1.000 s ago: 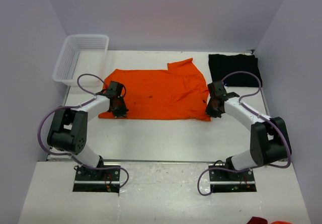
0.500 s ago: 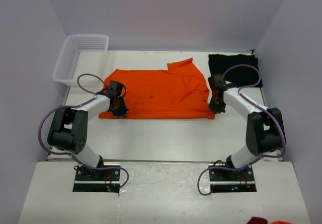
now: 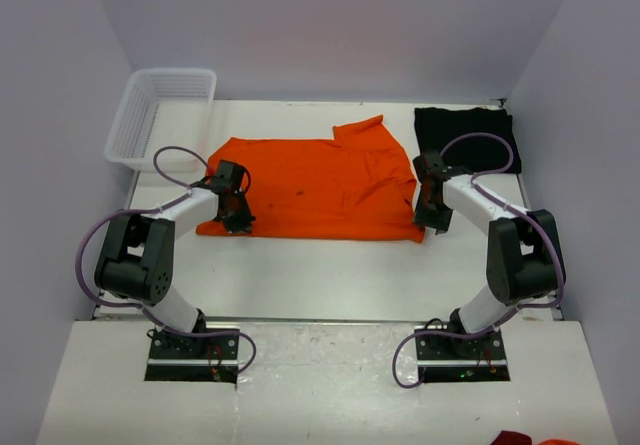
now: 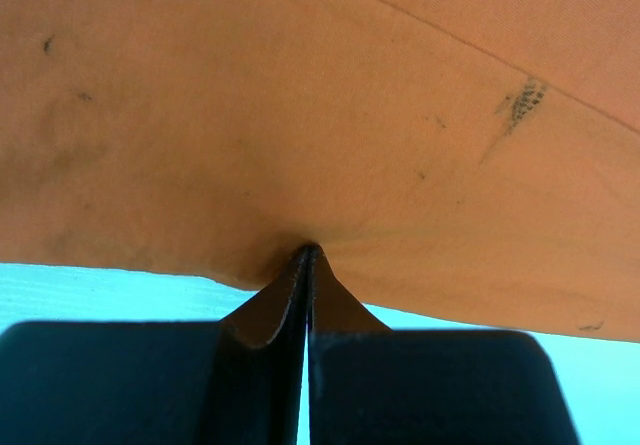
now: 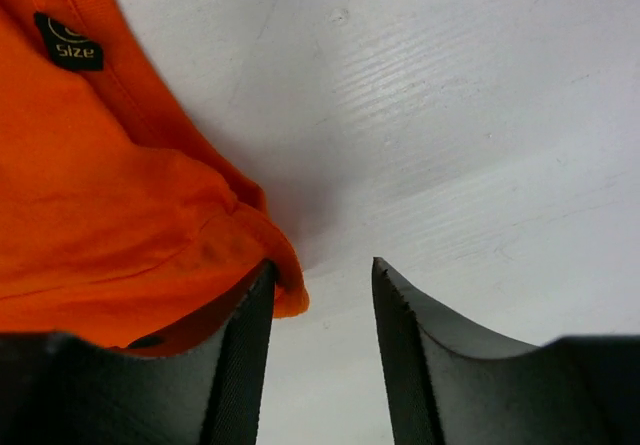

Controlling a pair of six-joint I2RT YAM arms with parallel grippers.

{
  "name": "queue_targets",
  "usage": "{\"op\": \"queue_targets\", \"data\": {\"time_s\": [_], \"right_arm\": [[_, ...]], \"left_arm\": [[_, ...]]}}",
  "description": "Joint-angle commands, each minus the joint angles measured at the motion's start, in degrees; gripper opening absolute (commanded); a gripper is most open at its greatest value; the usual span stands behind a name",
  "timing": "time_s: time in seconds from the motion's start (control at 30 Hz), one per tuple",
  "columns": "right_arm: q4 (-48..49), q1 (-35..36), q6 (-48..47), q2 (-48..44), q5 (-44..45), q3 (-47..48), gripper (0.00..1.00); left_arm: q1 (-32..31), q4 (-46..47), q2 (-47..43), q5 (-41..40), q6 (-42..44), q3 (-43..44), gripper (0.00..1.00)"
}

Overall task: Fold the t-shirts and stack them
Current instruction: Fold the flattened tshirt in 1/3 of the way

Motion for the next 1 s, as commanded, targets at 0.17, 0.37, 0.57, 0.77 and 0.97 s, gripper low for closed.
{"op": "queue_targets", "data": {"time_s": [0.17,0.37,0.57,0.77,0.97], "right_arm": [[0.84,0.30,-1.68,-6.60,1.62,2.18,0.56],[-0.92,0.39,-5.11,-6.18,-4.26,9.21,0.62],[2.76,0.83,-5.73,-4.69,-16.90,10.81,0.30],[10.06,3.28,-4.50,-2.32,-26.15,9.30,0.00],[12.00,5.75,-5.20,3.48,-31.43,11.50,0.00]], "left_arm": [[-0.69,-7.58,-0.92,-8.84,0.38,-0.59,0.00],[-7.62,-14.60,-4.00,-18.33,-2.16,5.82,0.00],[-12.12,-16.02,-5.67,-17.38,-4.80,6.98,0.00],[-12.83,-16.11,-6.29,-20.01,-5.51,7.15,0.00],[-12.83,-11.90,-3.92,-17.73,-2.36,10.58,0.00]]}}
